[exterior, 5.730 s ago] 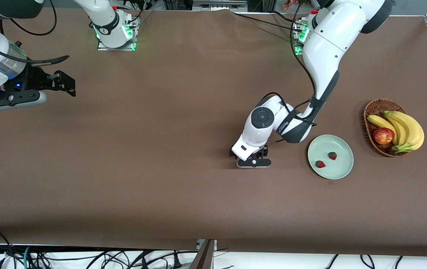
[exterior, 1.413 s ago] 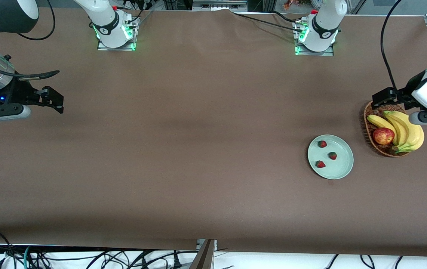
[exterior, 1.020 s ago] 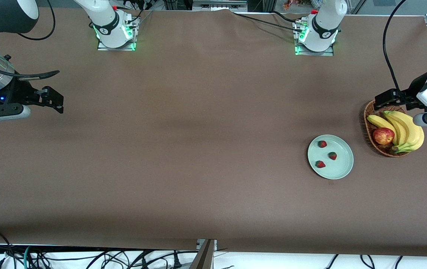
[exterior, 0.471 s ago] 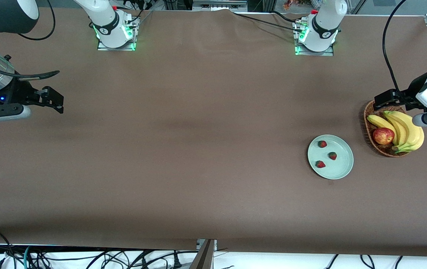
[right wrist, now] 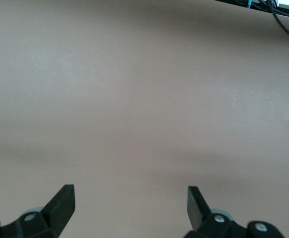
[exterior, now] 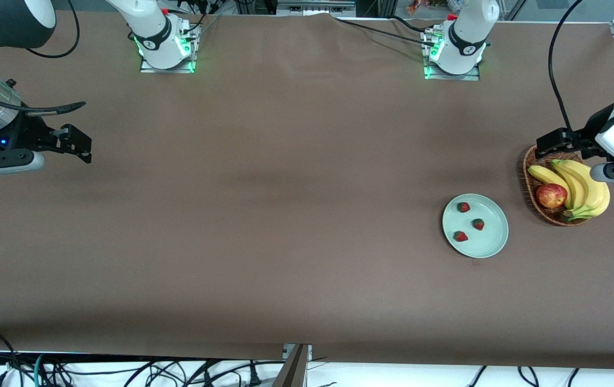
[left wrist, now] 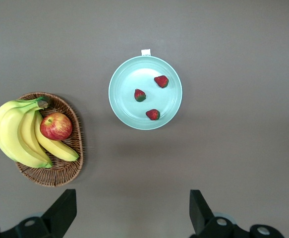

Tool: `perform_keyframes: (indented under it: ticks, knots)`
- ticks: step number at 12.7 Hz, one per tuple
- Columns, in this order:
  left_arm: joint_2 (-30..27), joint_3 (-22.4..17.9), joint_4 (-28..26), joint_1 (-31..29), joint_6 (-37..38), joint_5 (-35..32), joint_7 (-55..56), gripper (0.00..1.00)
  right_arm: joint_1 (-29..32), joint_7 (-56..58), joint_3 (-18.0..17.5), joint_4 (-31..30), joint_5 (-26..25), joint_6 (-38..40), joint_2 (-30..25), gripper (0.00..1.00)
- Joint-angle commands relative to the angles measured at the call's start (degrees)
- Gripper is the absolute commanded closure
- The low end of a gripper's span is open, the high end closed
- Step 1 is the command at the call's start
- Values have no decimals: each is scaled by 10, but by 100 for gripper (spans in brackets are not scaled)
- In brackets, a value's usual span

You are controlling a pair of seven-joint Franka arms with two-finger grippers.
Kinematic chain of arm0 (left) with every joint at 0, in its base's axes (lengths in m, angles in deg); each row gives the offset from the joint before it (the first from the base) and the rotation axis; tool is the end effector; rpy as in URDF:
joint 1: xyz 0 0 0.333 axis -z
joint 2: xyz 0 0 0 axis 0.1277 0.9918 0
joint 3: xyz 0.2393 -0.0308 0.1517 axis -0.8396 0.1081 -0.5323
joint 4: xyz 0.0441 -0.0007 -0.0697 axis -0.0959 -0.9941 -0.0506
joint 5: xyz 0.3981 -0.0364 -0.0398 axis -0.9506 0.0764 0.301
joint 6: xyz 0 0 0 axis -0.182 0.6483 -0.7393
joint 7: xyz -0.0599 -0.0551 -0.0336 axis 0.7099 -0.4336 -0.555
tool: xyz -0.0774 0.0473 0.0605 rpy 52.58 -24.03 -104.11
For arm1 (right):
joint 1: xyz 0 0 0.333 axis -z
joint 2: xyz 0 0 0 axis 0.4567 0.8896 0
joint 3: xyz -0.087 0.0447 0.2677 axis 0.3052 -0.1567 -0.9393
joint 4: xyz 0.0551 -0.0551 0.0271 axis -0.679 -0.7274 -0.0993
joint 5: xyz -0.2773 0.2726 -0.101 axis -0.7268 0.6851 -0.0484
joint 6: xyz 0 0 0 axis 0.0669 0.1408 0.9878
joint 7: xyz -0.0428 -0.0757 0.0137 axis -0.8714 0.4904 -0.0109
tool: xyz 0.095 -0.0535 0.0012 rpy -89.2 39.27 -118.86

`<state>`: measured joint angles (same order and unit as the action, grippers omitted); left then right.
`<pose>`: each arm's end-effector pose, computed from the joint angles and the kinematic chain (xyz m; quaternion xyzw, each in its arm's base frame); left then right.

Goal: Collect all strawberries into plate

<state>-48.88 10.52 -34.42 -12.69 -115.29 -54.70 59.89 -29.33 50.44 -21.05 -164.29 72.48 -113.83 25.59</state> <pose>0.5971 -0.0115 0.5446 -0.9982 -0.0138 0.0587 0.0002 0.6008 0.0602 0.5443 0.9961 0.0787 0.0310 0.0238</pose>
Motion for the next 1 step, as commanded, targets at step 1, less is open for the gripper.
perform_keyframes:
  ticks: [1]
  knots:
    - [12, -1, 23, 1, 16, 7, 1, 0, 5, -1, -5, 7, -9, 5, 2, 0]
